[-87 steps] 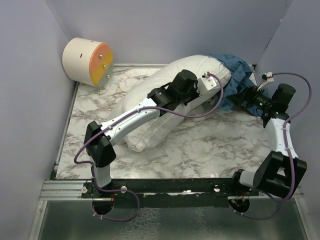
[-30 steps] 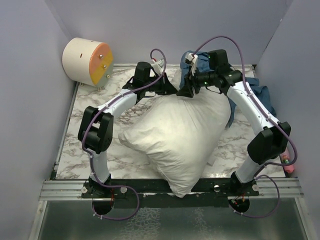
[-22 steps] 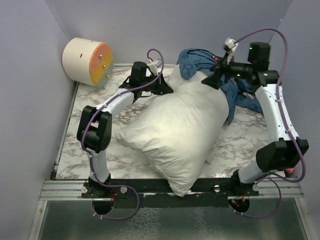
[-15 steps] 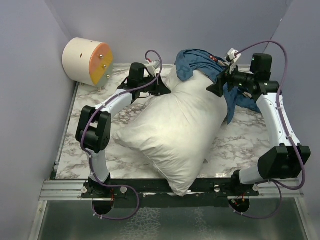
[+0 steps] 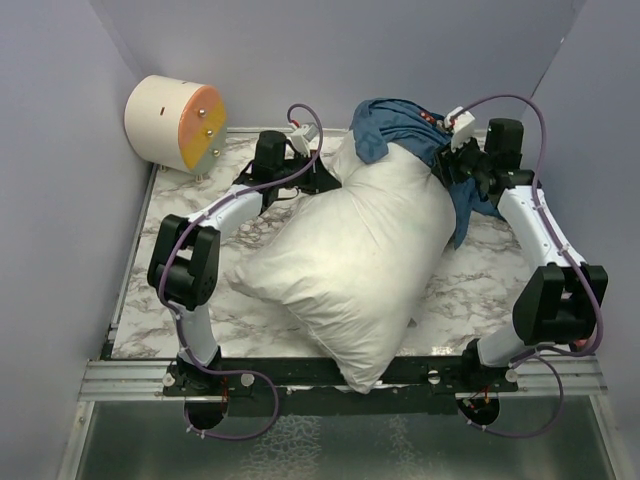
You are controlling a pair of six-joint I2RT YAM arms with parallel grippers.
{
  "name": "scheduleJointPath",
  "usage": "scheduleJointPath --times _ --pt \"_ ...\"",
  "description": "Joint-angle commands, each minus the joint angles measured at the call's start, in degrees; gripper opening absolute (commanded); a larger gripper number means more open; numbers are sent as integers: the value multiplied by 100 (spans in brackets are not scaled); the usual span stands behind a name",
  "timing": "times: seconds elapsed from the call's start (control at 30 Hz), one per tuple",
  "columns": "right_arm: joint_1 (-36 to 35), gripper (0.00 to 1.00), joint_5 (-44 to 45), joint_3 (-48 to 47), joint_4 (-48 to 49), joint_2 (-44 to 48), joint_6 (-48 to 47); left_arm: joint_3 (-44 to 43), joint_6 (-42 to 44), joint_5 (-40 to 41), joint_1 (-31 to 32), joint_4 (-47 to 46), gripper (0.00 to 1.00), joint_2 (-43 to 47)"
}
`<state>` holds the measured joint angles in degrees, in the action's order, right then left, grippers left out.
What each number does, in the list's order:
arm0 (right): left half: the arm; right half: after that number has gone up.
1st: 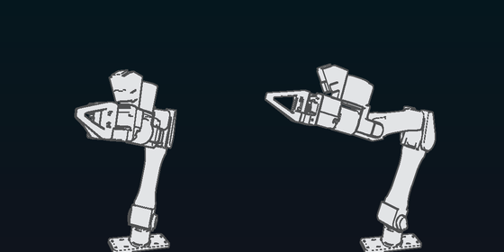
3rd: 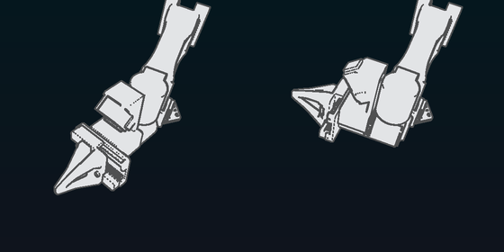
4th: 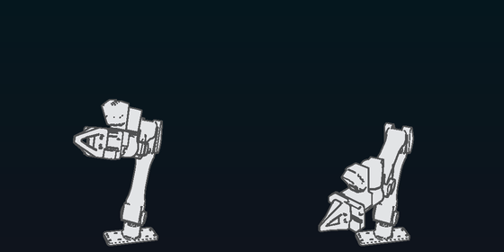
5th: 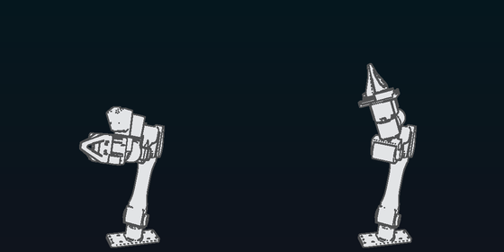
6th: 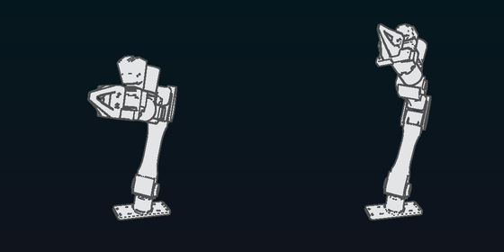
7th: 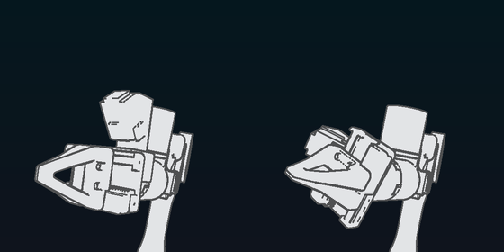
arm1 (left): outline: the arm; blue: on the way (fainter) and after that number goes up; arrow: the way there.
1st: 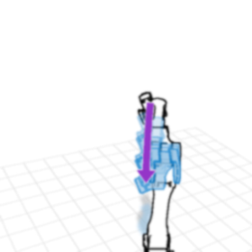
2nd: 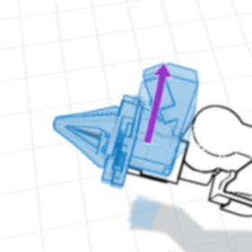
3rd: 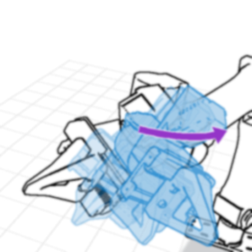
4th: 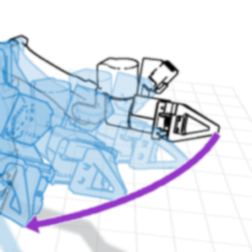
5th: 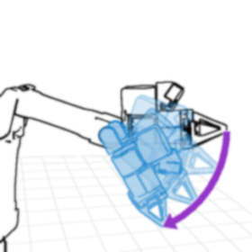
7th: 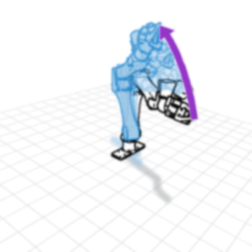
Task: Put the pillow into the pillowcase
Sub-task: Stuff the pillow into the pillowcase.
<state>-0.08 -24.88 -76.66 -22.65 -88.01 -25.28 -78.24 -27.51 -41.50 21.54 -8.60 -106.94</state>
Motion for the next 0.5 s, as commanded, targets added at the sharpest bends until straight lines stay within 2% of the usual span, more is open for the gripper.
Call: scheduleJointPath --times 0.0,0.1,0.17,0.2,0.3,0.47 --pt "-1 51 1256 293 775 -46 -239 193 27 -304 24 -189 0 371" --pt "-8 30 1137 317 726 -97 -296 243 22 -307 17 -229 0 430" --pt "-48 12 699 258 464 -92 -329 292 36 -298 22 -245 0 457" --pt "-83 7 296 225 276 -40 -366 310 37 -290 20 -255 0 465" --pt "-294 1 -1207 103 -380 270 -615 327 26 -280 24 -294 0 457" --pt "-1105 1 -3420 -573 -1202 784 -452 19 -46 -186 2 -241 0 351"
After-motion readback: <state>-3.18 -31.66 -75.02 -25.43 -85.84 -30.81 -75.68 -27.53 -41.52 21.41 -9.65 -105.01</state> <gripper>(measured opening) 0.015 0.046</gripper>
